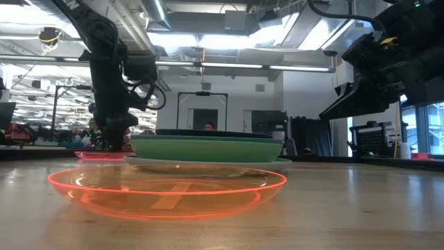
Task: Stack plastic plates
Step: Stack the light pink plate on the light green plate, then stack the light orange plate on the light pink plate
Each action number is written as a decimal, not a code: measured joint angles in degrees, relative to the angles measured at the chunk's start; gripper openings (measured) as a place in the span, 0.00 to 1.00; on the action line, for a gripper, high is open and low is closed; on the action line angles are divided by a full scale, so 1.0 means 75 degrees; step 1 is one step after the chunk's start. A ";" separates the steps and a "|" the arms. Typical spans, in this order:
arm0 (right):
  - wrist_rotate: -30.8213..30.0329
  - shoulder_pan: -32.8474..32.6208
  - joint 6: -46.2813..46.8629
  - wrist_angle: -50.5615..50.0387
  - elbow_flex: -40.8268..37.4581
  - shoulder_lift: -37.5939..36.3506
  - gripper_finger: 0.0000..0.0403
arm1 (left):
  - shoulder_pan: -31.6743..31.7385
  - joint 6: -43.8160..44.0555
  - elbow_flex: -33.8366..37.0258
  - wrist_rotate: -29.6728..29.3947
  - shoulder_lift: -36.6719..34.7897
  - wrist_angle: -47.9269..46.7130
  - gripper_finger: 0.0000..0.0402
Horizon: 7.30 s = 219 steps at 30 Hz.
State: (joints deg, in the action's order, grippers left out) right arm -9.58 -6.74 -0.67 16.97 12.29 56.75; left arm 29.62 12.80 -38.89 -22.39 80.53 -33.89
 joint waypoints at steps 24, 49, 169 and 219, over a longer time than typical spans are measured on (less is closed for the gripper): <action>-0.0009 0.0000 0.0000 -0.0067 0.0003 0.0003 0.17 | 0.0701 -0.0469 0.0010 0.0367 0.0962 0.0480 0.15; -0.0067 0.0000 -0.0003 -0.0070 0.0003 0.0003 0.17 | -0.0101 -0.0530 -0.0777 -0.0092 0.0962 -0.0837 0.01; -0.0067 0.0000 0.0143 -0.0047 0.0006 0.0023 0.17 | -0.8067 0.8109 -0.1481 0.1555 0.2009 0.2345 0.30; -0.0265 0.0000 0.0134 -0.0067 0.0006 0.0023 0.17 | -0.7677 0.6302 -0.1473 0.0994 0.2595 0.3395 0.00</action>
State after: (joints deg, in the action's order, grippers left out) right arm -11.57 -6.74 0.34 16.47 12.34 56.93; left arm -27.96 60.06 -49.93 -14.94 99.99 -8.43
